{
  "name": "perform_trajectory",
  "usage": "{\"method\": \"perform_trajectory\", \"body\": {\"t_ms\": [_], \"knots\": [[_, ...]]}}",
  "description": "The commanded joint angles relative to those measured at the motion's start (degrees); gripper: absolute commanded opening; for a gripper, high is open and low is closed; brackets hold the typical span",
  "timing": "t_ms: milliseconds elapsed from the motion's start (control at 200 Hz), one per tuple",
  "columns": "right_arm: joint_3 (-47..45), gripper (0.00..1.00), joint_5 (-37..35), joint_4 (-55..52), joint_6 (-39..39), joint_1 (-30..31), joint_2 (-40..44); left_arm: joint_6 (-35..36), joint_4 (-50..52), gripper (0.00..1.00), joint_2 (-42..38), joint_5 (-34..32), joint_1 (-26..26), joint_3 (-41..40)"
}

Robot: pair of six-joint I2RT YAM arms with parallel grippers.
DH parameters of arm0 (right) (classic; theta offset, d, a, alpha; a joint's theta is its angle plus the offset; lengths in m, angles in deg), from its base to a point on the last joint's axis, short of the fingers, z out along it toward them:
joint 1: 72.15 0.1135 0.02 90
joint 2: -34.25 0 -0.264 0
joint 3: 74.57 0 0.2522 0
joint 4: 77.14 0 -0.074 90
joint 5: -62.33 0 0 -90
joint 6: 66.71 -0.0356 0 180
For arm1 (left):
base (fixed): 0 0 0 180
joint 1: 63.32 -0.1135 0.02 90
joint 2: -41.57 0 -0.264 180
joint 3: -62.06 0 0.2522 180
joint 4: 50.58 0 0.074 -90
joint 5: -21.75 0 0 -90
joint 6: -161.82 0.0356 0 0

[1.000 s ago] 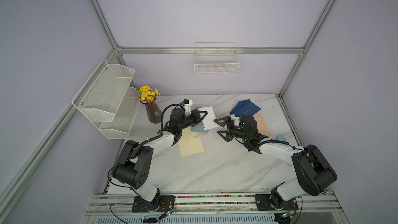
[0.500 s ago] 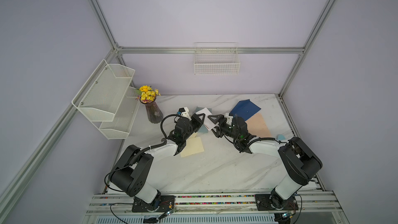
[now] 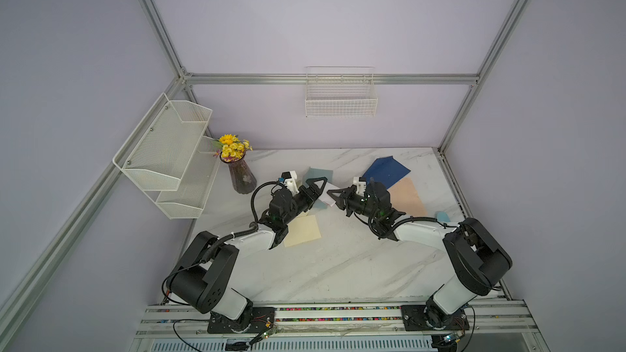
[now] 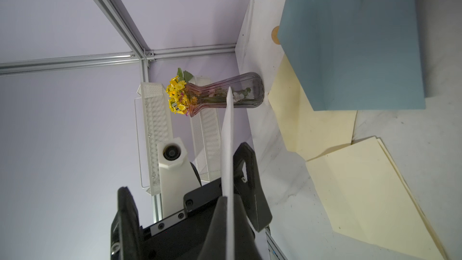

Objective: Fold the letter paper in half and place it into the envelope
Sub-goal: Fold the letter paper at the center of the board.

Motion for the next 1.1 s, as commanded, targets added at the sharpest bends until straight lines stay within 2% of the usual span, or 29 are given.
{"method": "perform_trajectory", "body": {"t_ms": [0,150,275,365,450,520,615,655,705,795,850,970,1010,1095], "knots": [[2.0,0.00,8.9,-2.8,2.9,-0.5,2.0,5.5,-7.1,0.93,1.2,14.6,-3.2,0.7],[4.8,0.00,15.0,-12.7,9.9,-0.5,4.7,5.7,-10.7,0.87,5.5,29.1,-8.0,2.1],[7.8,0.00,18.1,-19.2,14.6,-0.6,5.6,5.3,-11.9,0.74,8.0,38.6,-10.0,4.2],[9.8,0.00,18.8,-23.0,17.5,-0.6,5.5,6.2,-10.4,0.57,8.9,43.7,-10.7,5.9],[11.2,0.00,20.1,-24.7,18.7,-0.7,5.1,6.9,-9.7,0.52,8.8,46.6,-11.7,6.2],[11.9,0.00,20.4,-26.2,19.8,-0.8,5.1,7.2,-9.0,0.41,8.5,48.0,-12.5,6.1],[11.7,0.00,20.1,-27.0,20.4,-0.9,5.3,7.2,-8.3,0.15,8.0,48.8,-13.1,6.0],[11.2,0.07,19.7,-27.0,20.3,-1.0,5.6,6.9,-8.3,0.09,7.7,48.5,-13.2,5.9],[10.6,0.22,18.9,-26.7,20.1,-1.0,5.9,6.4,-8.4,0.05,7.2,48.1,-13.1,5.9],[10.1,0.32,17.3,-26.5,19.9,-1.1,6.1,5.1,-9.2,0.00,6.7,46.9,-13.2,6.1],[9.6,0.42,16.0,-26.5,19.7,-1.0,6.3,4.3,-9.8,0.00,6.6,46.4,-13.2,6.3],[8.6,0.82,13.0,-26.5,18.9,-1.1,7.0,2.6,-9.5,0.00,6.6,44.6,-13.2,6.7],[8.3,0.87,12.0,-26.5,18.5,-1.1,7.2,1.7,-9.4,0.00,6.5,43.3,-13.2,6.6],[6.8,0.89,9.5,-24.3,15.7,-1.1,7.8,1.1,-7.2,0.00,5.6,39.2,-13.2,6.4]]}}
